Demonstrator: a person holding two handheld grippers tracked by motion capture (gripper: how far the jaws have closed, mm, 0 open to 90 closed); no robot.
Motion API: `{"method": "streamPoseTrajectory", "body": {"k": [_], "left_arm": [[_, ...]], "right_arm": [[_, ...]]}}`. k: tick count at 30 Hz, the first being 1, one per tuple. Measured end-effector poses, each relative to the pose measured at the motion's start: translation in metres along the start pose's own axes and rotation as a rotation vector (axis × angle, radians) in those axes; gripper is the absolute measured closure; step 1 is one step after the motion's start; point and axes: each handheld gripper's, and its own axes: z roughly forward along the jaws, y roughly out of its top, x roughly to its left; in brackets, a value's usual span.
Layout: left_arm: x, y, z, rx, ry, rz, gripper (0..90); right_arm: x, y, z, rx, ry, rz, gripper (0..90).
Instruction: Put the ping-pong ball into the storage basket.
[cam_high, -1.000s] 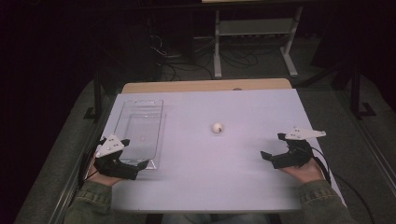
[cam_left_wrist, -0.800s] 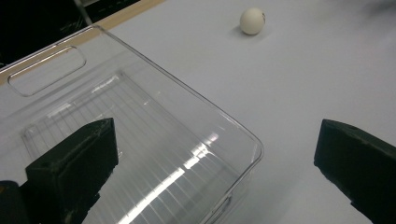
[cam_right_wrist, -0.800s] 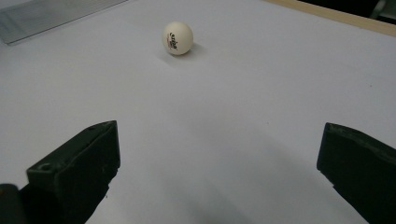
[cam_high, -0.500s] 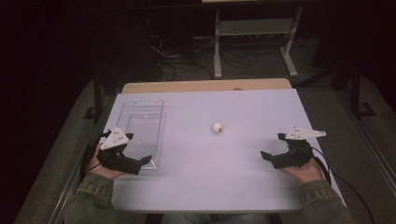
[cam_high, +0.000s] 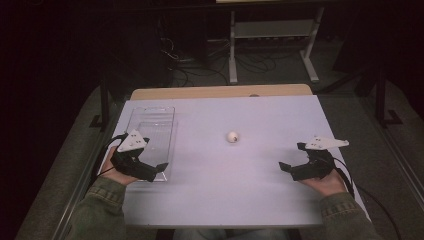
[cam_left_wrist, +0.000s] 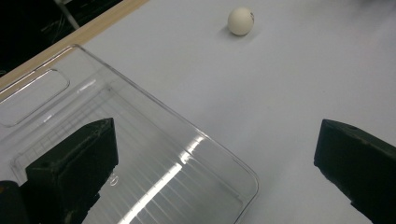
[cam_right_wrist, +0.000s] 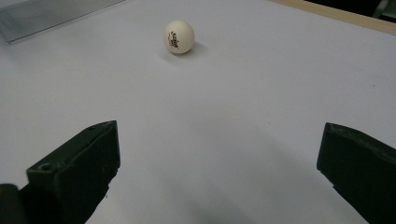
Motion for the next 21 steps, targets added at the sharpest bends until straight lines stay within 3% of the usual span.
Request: {"method": "streamPoseTrajectory", "body": {"k": [21], "left_arm": [[0.002, 0.027, 0.006, 0.026, -0.028, 0.058, 0.0]], "right_arm": [[0.001, 0.0, 0.001, 0.005, 0.01, 0.0, 0.0]]}}
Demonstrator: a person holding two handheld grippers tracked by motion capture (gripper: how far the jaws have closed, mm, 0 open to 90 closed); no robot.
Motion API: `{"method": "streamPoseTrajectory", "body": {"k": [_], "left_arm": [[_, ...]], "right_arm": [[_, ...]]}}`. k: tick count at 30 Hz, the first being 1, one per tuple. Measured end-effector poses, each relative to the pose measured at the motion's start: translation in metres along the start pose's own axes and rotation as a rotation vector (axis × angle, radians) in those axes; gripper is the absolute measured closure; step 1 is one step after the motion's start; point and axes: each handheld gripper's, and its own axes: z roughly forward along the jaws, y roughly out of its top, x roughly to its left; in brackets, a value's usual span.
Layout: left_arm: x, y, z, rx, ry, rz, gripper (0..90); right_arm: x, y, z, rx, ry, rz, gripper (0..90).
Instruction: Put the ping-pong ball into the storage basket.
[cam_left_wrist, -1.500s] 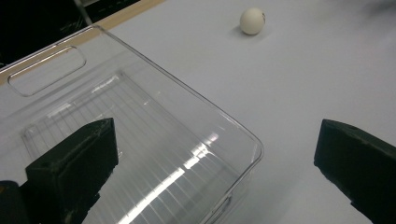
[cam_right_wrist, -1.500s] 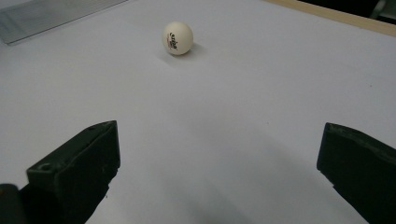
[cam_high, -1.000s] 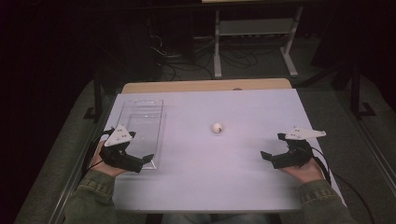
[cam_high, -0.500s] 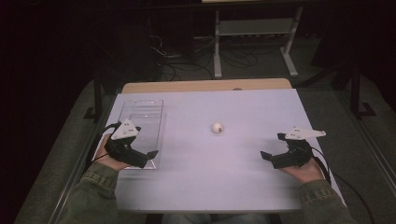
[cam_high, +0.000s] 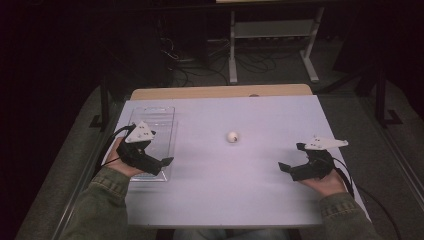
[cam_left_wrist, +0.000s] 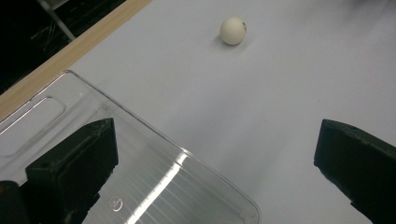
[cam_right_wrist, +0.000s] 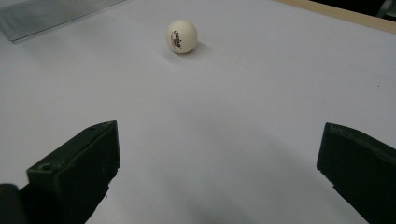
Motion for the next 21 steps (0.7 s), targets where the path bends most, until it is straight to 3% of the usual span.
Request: {"method": "streamPoseTrajectory", "body": {"k": [21], "left_arm": [[0.001, 0.026, 0.011, 0.018, -0.028, 0.045, 0.0]], "right_arm": [[0.0, 0.0, 0.0, -0.002, 0.0, -0.002, 0.0]]}}
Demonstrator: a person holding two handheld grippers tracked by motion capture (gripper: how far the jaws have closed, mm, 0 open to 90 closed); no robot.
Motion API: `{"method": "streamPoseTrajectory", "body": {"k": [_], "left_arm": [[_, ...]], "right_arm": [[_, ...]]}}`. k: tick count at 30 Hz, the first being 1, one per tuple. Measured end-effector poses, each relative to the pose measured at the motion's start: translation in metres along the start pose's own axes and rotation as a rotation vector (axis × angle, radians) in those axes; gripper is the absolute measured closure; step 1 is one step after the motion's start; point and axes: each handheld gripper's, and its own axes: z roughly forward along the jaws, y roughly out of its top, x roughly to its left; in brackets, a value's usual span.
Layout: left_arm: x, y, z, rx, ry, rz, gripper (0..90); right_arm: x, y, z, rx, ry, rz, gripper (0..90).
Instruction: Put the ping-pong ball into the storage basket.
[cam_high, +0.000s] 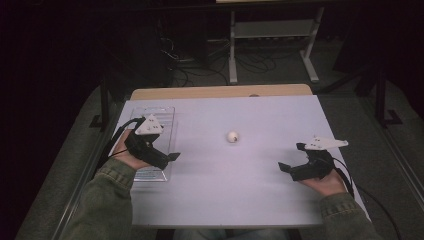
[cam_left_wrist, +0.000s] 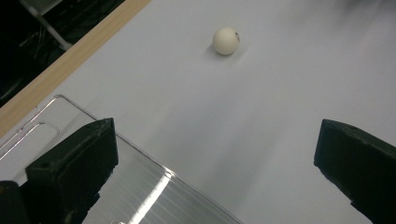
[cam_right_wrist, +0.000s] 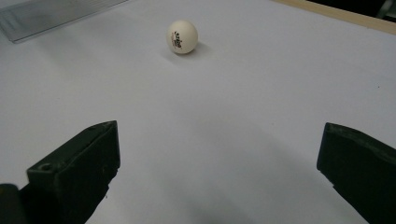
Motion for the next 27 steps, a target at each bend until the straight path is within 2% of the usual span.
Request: {"method": "streamPoseTrajectory", "body": {"k": [9, 27], "left_arm": [[0.001, 0.011, 0.007, 0.013, -0.008, 0.02, 0.0], [0.0, 0.021, 0.028, 0.053, -0.033, 0.057, 0.0]], "right_arm": [[0.0, 0.0, -0.001, -0.01, 0.003, 0.007, 0.0], [0.001, 0.001, -0.002, -0.029, 0.012, 0.0, 0.0]]}}
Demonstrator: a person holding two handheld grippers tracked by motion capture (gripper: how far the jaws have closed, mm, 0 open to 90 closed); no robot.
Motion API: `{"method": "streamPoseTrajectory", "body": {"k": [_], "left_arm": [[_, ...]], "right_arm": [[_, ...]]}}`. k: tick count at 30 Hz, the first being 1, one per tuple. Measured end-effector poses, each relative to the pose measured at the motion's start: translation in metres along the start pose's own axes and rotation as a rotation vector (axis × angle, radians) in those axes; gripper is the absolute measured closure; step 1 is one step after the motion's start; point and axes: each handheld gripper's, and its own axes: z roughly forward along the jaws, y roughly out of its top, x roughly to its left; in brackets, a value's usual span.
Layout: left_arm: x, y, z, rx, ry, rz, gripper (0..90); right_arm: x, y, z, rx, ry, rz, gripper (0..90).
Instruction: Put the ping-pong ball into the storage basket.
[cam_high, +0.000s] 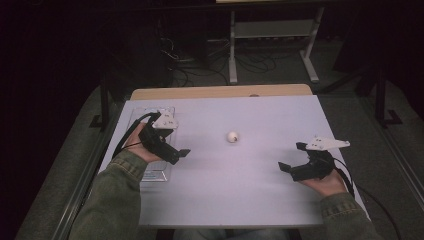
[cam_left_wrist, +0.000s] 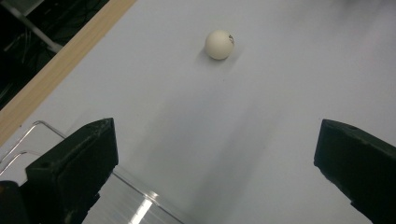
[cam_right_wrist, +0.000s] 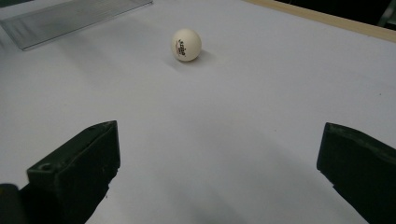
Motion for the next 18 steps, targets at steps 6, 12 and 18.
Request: {"method": "streamPoseTrajectory", "body": {"k": [6, 12, 18], "left_arm": [[-0.001, 0.006, 0.01, 0.003, -0.006, 0.013, 0.0], [0.0, 0.013, 0.017, 0.013, -0.017, 0.023, 0.0], [0.0, 0.022, 0.026, 0.025, -0.034, 0.037, 0.0]], "right_arm": [[0.001, 0.0, 0.0, 0.001, 0.006, 0.0, 0.0], [0.0, 0.0, -0.001, -0.014, 0.006, -0.005, 0.0], [0.001, 0.0, -0.001, -0.013, 0.012, -0.005, 0.0]]}}
